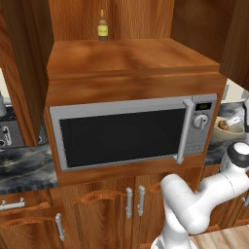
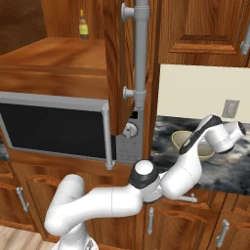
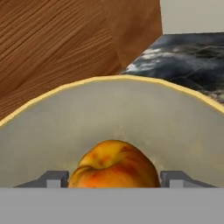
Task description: Pick the peach from the cabinet and place it in the bowl. Then pick the bowl and place it in the sink. Then turn on the sink facuet.
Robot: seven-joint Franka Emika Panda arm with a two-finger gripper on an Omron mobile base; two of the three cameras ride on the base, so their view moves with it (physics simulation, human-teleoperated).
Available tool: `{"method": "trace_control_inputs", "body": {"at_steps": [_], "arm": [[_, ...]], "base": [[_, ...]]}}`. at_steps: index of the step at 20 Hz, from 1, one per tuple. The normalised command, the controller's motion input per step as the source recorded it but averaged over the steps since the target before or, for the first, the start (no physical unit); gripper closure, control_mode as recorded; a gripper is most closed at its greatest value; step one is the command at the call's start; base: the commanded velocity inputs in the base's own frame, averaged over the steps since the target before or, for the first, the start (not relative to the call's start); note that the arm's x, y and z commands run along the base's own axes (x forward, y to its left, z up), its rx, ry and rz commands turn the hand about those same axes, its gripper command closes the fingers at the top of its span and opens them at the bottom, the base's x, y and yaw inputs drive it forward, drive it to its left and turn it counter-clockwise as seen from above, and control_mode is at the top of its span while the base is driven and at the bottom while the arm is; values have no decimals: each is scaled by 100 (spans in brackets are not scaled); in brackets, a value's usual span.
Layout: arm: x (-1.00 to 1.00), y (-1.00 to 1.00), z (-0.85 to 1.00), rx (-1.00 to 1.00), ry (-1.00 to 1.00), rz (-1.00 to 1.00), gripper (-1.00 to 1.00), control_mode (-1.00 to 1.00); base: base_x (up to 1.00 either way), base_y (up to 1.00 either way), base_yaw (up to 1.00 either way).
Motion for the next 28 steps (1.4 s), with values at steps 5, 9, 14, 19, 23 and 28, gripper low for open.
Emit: {"method": "trace_control_inputs", "body": {"at_steps": [5,9,14,19,23,28], "arm": [[-38,-7,32,0,-17,11,-100,-100],[-55,0,41,0,-16,14,-100,-100],[-57,-10,51,0,-17,15,-100,-100],[-67,-30,4,0,-22,34,-100,-100],[-83,-1,-16,0,-29,43,-100,-100],[-32,0,0,-3,-41,31,-100,-100]], "base": [[0,0,0],[0,0,0],[0,0,0],[0,0,0],[0,0,0],[0,0,0]]}}
